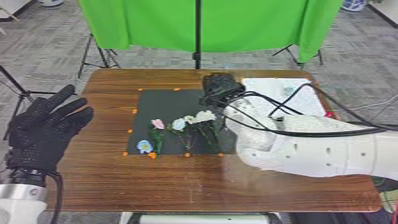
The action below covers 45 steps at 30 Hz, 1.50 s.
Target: Arrange flowers
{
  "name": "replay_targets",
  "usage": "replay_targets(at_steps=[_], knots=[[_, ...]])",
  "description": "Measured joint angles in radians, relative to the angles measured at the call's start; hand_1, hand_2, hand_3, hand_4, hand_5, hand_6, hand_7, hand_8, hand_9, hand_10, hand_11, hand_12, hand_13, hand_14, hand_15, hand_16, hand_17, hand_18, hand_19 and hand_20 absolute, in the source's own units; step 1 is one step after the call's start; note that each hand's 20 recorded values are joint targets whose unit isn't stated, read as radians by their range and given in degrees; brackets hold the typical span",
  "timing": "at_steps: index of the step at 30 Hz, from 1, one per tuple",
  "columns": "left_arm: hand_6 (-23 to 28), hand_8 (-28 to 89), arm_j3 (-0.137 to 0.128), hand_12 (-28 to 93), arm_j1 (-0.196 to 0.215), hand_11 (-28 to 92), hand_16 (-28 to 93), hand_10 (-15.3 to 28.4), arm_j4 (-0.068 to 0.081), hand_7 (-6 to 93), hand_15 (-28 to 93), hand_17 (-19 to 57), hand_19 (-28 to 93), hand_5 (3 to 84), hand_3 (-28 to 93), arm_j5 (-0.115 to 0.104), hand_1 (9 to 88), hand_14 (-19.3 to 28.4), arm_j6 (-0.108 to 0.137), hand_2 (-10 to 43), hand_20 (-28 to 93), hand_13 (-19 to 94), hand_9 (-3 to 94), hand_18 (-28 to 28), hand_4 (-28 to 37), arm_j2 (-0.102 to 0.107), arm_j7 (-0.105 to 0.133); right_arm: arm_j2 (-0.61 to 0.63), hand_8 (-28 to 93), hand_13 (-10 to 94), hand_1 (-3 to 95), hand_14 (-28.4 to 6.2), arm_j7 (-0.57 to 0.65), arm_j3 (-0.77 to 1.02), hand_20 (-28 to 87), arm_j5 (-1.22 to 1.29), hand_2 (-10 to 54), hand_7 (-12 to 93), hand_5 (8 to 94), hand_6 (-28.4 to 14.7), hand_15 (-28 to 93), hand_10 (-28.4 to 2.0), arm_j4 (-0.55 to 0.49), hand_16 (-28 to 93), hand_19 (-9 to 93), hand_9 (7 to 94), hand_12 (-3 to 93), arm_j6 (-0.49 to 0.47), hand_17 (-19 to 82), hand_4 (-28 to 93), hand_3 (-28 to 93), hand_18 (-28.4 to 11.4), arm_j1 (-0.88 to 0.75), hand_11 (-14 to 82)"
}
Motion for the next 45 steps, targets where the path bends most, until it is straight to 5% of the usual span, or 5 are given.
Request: replay_targets(at_steps=[6,17,36,40,45], knots=[[10.8,-10,0.009,12,0.000,31,-13,22.0,-0.001,15.2,60,-5.9,66,37.3,77,0.000,22.1,28.4,0.004,8.5,15,26,34.5,26.7,-26.2,0.000,0.003,0.097,-11,79,30.2,-8.3,0.052,0.156,15,0.126,-8.7,11,44.4,-3.5,61,-14.4,0.044,16,81,78.7,15.4,-0.041,35,-26,75,-21.5,-0.040,26.0],[10.8,-10,0.017,12,-0.006,31,-13,22.0,-0.001,15.2,61,-5.9,66,37.3,77,-0.001,22.1,28.4,0.004,8.5,15,26,34.4,26.7,-26.2,0.002,0.010,0.245,-10,77,28.3,-10.1,0.123,0.273,11,0.271,-7.6,10,37.5,-0.9,59,-16.9,0.213,15,80,72.1,14.2,-0.192,34,-26,74,-22.6,-0.099,21.6],[10.8,-10,0.031,12,0.001,31,-13,22.2,-0.001,15.3,61,-5.9,66,37.3,77,-0.007,22.1,28.4,0.005,8.5,15,26,34.5,26.7,-26.2,0.015,0.054,0.177,-10,74,27.3,-10.9,0.082,0.348,8,0.291,-7.8,11,28.6,1.3,59,-17.8,0.334,15,78,66.9,13.8,-0.327,31,-27,75,-23.6,-0.201,19.5],[10.8,-10,0.024,12,0.012,31,-13,22.2,-0.001,15.3,61,-5.9,66,37.3,77,-0.008,22.1,28.4,0.005,8.5,15,26,34.5,26.7,-26.2,0.015,0.060,0.175,-11,73,28.2,-11.1,0.085,0.363,8,0.303,-7.3,11,33.5,1.4,59,-17.2,0.345,15,78,66.4,13.9,-0.353,30,-27,75,-23.8,-0.211,19.5],[10.7,-10,0.021,11,0.024,31,-13,22.2,-0.002,15.4,61,-5.9,66,37.3,77,-0.009,22.1,28.4,0.005,8.5,15,26,34.5,26.7,-26.2,0.014,0.070,0.176,-12,74,35.1,-9.3,0.085,0.365,7,0.310,-9.3,15,49.7,1.7,56,-11.5,0.352,14,75,69.0,13.5,-0.363,32,-28,76,-22.5,-0.212,18.0]])
